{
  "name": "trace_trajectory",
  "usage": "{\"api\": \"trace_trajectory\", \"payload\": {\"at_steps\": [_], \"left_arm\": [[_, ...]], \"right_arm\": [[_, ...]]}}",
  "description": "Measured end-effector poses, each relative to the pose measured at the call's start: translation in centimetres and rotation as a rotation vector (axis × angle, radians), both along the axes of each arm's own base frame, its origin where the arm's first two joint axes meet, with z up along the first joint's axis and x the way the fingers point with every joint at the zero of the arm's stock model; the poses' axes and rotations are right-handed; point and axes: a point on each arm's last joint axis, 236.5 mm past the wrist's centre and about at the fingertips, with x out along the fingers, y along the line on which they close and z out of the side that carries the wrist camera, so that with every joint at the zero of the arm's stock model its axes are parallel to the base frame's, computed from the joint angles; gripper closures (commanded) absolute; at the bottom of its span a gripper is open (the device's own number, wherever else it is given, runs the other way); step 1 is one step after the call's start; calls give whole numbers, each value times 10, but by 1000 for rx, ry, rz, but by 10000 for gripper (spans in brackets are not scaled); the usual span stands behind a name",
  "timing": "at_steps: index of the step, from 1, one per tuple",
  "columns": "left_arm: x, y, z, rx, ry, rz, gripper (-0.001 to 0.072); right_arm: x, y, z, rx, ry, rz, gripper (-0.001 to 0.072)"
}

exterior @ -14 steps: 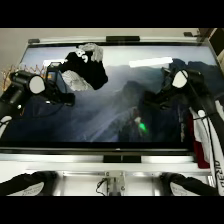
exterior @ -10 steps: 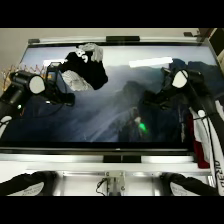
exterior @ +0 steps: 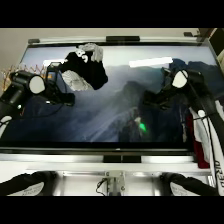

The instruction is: Fold the shirts.

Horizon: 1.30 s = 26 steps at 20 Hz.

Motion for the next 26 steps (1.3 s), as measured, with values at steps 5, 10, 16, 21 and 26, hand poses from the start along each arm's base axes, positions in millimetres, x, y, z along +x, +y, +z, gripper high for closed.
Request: {"api": "trace_trajectory", "payload": {"at_steps": [5,10,16,21,26], "left_arm": [[0,0,0,0,-1,0,90],[9,-6,0,-26,-27,4,90],[32,-19,-17,-63,-59,31,93],[73,-11,-46,-97,-88,125,88],[139,33,-67,-122,-103,284,79]], "right_arm": [[0,0,0,1,-1,-1,204],[0,0,0,2,-1,-2,204],[3,-10,-2,-46,-14,3,204],[15,-23,-3,-107,-72,27,204],[20,-20,-1,-96,-97,33,204]]}}
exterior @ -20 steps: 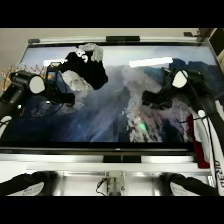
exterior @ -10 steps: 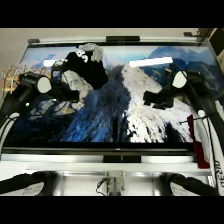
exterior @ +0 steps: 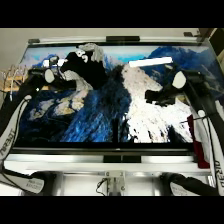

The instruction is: Fold the shirts.

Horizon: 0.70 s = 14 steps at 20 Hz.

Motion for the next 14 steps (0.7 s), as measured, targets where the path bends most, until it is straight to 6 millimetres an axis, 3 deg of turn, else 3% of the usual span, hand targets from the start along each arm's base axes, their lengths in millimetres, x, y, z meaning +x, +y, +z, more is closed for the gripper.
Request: {"api": "trace_trajectory", "payload": {"at_steps": [3,7,8,9,12,14], "left_arm": [[32,10,-16,-51,3,58,80],[56,0,-45,-134,17,70,104],[60,-4,-50,-161,16,75,228],[63,-8,-54,-185,14,80,631],[72,-19,-55,-249,-3,84,662],[78,-28,-37,-273,-45,48,662]], "right_arm": [[-1,7,2,29,-1,13,204],[0,13,3,54,-3,19,204],[-1,14,3,57,-2,20,204],[-1,15,3,60,-2,21,204],[-1,16,4,66,-1,21,204],[-1,16,4,66,-1,22,204]]}}
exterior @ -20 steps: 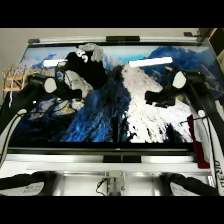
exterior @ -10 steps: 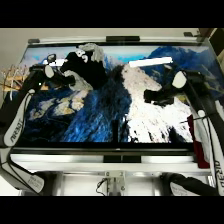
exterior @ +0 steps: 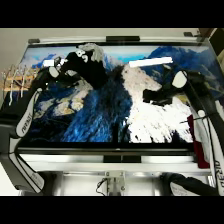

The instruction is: Fold the shirts.

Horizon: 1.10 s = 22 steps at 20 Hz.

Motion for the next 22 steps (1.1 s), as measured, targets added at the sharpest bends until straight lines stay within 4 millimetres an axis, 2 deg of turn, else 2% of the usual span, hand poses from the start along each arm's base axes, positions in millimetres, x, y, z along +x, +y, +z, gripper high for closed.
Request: {"api": "trace_trajectory", "payload": {"at_steps": [1,3,5,6,7,9,11,12,13,15,17,19,20,21,22], "left_arm": [[3,-6,17,0,-43,-28,662],[7,-23,69,5,-158,-102,662],[-1,-45,146,20,-318,-184,663],[-12,-59,185,21,-391,-226,662],[-27,-74,225,18,-466,-267,662],[-71,-104,305,9,-617,-353,663],[-123,-136,362,-20,-723,-444,662],[-148,-151,380,-39,-753,-490,663],[-172,-168,390,-58,-766,-541,662],[-210,-203,384,-83,-731,-642,662],[-238,-241,356,-113,-654,-723,661],[-257,-276,305,-116,-533,-786,643],[-265,-290,279,-113,-471,-808,500],[-271,-303,252,-110,-409,-824,206],[-276,-313,227,-106,-344,-830,-13]], "right_arm": [[0,0,0,0,0,2,204],[-3,0,3,-1,0,5,204],[-7,-4,13,-12,-16,14,204],[-11,-8,20,-26,-30,18,204],[-16,-15,30,-51,-47,23,204],[-28,-33,55,-111,-101,23,204],[-45,-58,87,-193,-174,8,204],[-55,-71,103,-235,-213,-6,204],[-66,-86,121,-279,-259,-27,205],[-89,-112,155,-347,-350,-72,205],[-112,-134,183,-393,-434,-126,204],[-132,-148,202,-408,-495,-181,204],[-139,-152,208,-408,-514,-204,203],[-146,-156,211,-408,-521,-221,97],[-151,-157,212,-405,-523,-226,29]]}}
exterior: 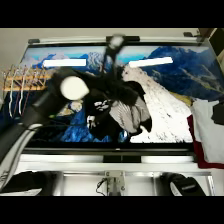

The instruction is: Fold the shirts.

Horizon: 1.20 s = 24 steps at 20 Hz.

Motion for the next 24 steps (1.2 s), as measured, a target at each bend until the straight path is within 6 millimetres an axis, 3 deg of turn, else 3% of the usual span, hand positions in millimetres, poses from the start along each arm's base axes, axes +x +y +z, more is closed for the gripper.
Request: {"api": "trace_trajectory", "payload": {"at_steps": [3,5,7,10,12,14,15,18,22,23,24], "left_arm": [[2,1,-42,55,131,42,-13],[16,29,-53,100,184,92,-13],[37,81,-62,200,211,164,-13],[61,181,-77,386,261,309,-13],[57,224,-91,463,321,356,-13],[41,251,-120,525,406,375,-13],[30,255,-135,534,449,369,-13],[0,237,-180,492,556,333,-13],[-22,210,-222,442,607,314,-13],[-23,206,-228,435,609,316,39],[-23,203,-234,429,610,319,199]], "right_arm": [[-3,14,-9,35,45,48,30],[3,32,-22,72,105,99,31],[15,51,-40,106,182,154,31],[39,77,-75,142,319,232,31],[57,94,-105,165,423,280,31],[70,110,-139,193,538,322,31],[76,118,-155,210,590,343,31],[85,142,-203,279,737,402,31],[90,156,-243,330,847,424,31],[90,157,-250,334,865,427,31],[92,159,-255,340,869,428,31]]}}
